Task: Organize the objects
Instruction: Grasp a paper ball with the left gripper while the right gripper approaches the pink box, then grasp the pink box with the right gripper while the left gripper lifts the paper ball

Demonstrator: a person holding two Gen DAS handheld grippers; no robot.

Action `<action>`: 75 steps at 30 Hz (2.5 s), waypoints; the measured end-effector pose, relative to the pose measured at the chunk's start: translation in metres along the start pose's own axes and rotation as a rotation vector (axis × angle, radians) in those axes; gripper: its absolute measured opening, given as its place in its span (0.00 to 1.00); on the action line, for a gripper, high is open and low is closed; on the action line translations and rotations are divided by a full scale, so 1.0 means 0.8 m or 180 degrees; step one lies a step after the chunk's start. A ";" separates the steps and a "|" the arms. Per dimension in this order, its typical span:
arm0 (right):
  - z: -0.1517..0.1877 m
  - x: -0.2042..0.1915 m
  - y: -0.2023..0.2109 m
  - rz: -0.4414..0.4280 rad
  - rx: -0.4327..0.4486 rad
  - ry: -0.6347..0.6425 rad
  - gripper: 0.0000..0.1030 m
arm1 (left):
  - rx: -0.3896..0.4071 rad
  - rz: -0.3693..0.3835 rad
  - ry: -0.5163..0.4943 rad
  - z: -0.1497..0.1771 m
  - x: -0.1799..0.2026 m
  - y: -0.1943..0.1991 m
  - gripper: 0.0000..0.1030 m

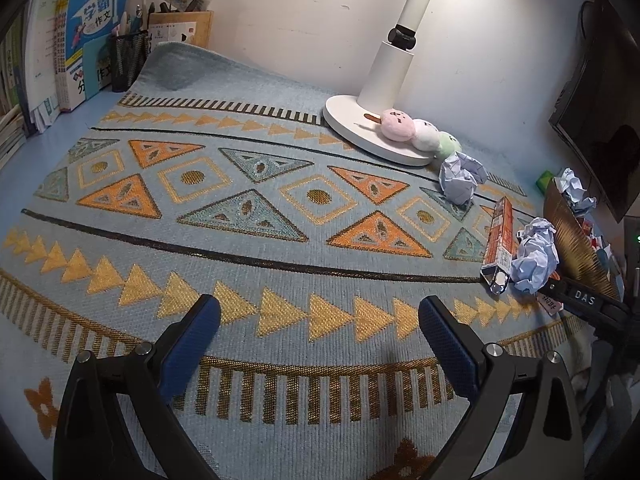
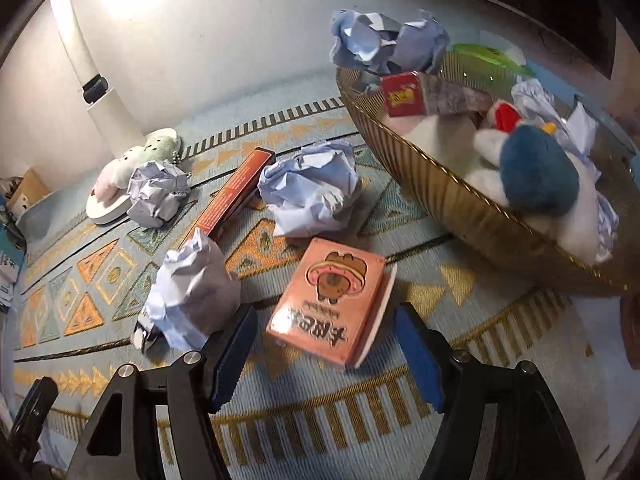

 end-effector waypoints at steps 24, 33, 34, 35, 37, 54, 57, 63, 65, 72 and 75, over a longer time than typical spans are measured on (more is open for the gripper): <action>0.025 0.018 0.021 -0.0798 0.0171 0.0617 0.70 | -0.0264 0.0047 -0.0856 -0.116 0.180 -0.184 0.96; 0.020 0.027 0.018 -0.0512 0.0255 0.0428 0.44 | -0.0427 0.0209 -0.0824 -0.102 0.187 -0.203 0.39; 0.021 0.027 0.019 -0.0518 0.0257 0.0430 0.43 | -0.0419 0.0276 -0.0789 -0.098 0.187 -0.195 0.39; 0.021 0.027 0.020 -0.0532 0.0258 0.0433 0.43 | -0.0404 0.0334 -0.0773 -0.094 0.188 -0.182 0.39; 0.023 0.029 0.026 -0.0593 0.0265 0.0419 0.43 | -0.0354 0.0413 -0.0782 -0.085 0.188 -0.152 0.39; 0.066 0.054 0.047 -0.0670 0.0134 0.0323 0.62 | -0.0015 0.0160 -0.0146 0.005 0.056 -0.016 0.40; 0.067 0.045 0.046 -0.0441 0.0177 0.0446 0.62 | -0.0033 0.0036 -0.0232 0.007 0.059 -0.020 0.40; 0.082 0.019 0.061 -0.0249 0.0369 0.0855 0.39 | -0.0021 0.0048 -0.0332 0.007 0.066 -0.021 0.40; 0.093 0.011 0.071 -0.0339 0.0376 0.0912 0.39 | -0.0014 0.0038 -0.0322 0.007 0.064 -0.020 0.40; 0.083 0.040 0.122 -0.1261 0.0217 0.0455 0.39 | -0.0163 0.0302 -0.0449 0.001 0.119 -0.021 0.40; 0.033 0.098 0.152 -0.1251 0.0479 0.0156 0.39 | -0.0098 0.0600 -0.0655 -0.022 0.191 -0.013 0.40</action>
Point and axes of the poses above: each gripper's, at about its wrist camera, not at the fingertips, and y roughly against the way its jaws point, x to its right, z to its underside, the point moved 8 cm from there along -y, roughly the way its jaws point, and after that the axes turned 12 degrees about z, right-handed, at the moved point
